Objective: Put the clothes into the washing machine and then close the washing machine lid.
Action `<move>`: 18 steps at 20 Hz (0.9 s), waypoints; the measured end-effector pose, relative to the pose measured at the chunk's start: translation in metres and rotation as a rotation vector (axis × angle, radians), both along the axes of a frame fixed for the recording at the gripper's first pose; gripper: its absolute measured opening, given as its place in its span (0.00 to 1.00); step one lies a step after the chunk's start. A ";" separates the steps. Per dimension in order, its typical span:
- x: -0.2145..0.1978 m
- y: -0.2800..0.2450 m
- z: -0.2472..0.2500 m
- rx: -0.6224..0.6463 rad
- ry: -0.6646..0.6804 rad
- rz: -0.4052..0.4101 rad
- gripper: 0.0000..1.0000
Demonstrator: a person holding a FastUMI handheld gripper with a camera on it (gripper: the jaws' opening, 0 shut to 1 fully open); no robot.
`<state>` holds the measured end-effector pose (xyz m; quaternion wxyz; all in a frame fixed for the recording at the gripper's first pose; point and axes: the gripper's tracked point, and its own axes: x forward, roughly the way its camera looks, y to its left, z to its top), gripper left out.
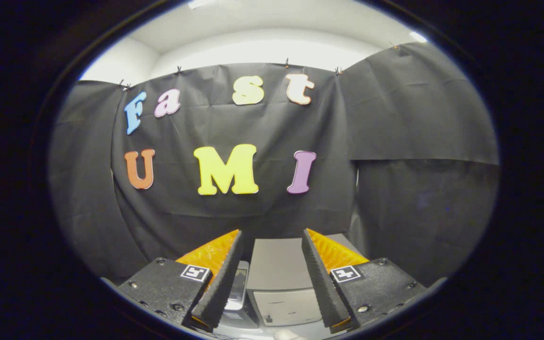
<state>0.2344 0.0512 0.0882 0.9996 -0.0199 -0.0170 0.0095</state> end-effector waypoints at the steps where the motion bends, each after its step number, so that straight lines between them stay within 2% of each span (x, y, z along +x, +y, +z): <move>1: -0.008 -0.010 -0.001 0.002 -0.013 -0.002 0.79; 9: -0.069 -0.058 -0.022 0.044 -0.087 -0.019 0.81; 18: -0.098 -0.048 -0.034 0.010 -0.100 0.018 0.81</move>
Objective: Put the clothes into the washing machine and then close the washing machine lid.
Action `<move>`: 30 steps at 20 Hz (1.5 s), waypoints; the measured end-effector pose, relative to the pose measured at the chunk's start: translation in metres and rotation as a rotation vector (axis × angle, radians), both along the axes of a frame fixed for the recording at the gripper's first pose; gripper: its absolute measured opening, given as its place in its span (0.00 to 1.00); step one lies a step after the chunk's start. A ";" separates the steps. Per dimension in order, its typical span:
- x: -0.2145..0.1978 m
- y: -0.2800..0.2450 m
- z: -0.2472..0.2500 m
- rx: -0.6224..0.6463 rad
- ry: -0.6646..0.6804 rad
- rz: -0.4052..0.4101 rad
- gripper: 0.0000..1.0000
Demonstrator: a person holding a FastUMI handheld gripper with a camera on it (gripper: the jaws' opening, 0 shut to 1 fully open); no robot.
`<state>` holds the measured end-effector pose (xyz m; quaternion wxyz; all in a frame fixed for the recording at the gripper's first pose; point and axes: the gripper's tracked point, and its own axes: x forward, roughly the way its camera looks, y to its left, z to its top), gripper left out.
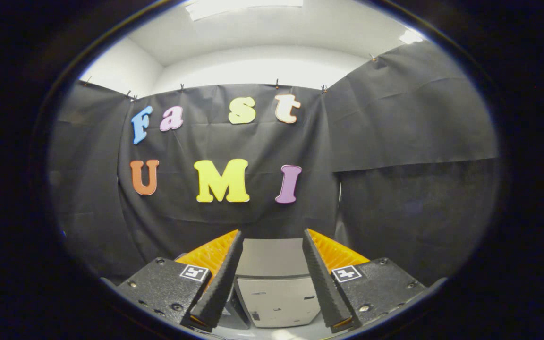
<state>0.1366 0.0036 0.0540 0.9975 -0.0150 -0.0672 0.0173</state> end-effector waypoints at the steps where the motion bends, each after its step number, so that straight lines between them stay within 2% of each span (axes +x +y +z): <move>1: -0.001 0.001 0.000 0.005 0.002 0.006 0.81; 3: 0.001 0.003 0.000 0.001 0.002 0.010 0.81; 5: 0.002 0.004 -0.001 -0.009 -0.008 0.015 0.94; 6: -0.001 0.015 0.007 -0.011 -0.018 0.050 1.00; 10: 0.005 0.016 0.002 0.021 0.005 0.047 1.00; 16: 0.000 0.009 0.011 0.000 -0.027 0.009 1.00; 30: 0.001 0.024 0.007 0.005 -0.008 0.043 1.00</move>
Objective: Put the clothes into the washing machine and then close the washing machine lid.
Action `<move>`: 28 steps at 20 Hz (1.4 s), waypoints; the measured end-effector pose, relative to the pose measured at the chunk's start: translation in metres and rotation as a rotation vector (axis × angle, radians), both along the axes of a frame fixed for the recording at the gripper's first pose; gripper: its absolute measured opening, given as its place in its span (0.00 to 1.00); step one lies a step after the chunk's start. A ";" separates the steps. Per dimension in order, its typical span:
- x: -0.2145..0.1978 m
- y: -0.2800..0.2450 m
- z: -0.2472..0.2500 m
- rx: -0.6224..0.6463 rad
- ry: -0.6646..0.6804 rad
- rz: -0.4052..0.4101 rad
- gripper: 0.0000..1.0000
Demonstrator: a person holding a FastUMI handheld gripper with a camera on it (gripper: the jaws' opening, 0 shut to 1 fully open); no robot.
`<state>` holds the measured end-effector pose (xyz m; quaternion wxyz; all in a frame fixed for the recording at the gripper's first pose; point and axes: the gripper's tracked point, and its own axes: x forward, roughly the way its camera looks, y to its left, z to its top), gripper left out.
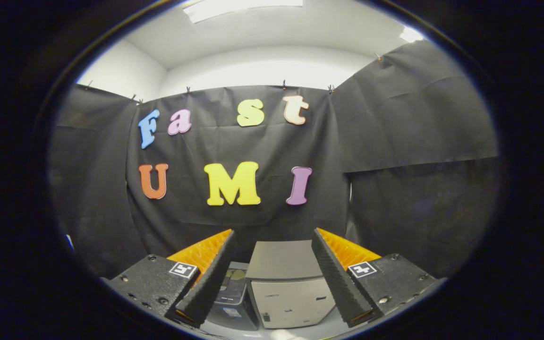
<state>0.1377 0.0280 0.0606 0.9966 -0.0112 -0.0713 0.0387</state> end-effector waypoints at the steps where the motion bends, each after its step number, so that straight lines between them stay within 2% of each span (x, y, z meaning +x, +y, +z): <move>1: 0.001 0.001 0.000 0.001 -0.002 0.003 1.00; 28: 0.003 0.007 0.003 -0.015 -0.011 0.013 1.00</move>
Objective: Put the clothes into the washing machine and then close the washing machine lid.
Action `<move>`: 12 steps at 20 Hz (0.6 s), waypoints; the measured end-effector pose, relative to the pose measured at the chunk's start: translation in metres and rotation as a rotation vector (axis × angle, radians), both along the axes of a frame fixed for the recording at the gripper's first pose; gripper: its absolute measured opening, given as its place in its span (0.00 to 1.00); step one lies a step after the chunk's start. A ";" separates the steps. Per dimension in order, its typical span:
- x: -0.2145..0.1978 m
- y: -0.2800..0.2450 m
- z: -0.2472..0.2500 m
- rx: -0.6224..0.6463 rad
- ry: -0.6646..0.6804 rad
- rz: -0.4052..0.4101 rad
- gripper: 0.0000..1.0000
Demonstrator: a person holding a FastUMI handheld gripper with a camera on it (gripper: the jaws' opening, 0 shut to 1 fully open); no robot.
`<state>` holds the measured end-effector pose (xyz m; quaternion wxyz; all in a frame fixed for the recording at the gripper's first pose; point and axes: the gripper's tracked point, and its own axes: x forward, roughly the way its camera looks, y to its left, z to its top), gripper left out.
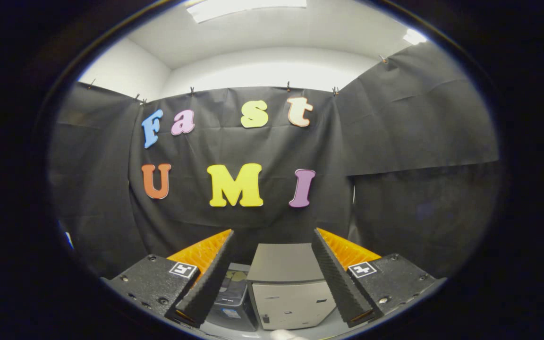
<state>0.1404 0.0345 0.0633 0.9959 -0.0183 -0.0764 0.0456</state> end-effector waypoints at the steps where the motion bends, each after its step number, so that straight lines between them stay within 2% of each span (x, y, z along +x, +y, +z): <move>1: -0.001 -0.001 -0.001 0.002 0.001 0.000 1.00; 12: 0.003 -0.004 -0.003 -0.004 0.011 -0.008 1.00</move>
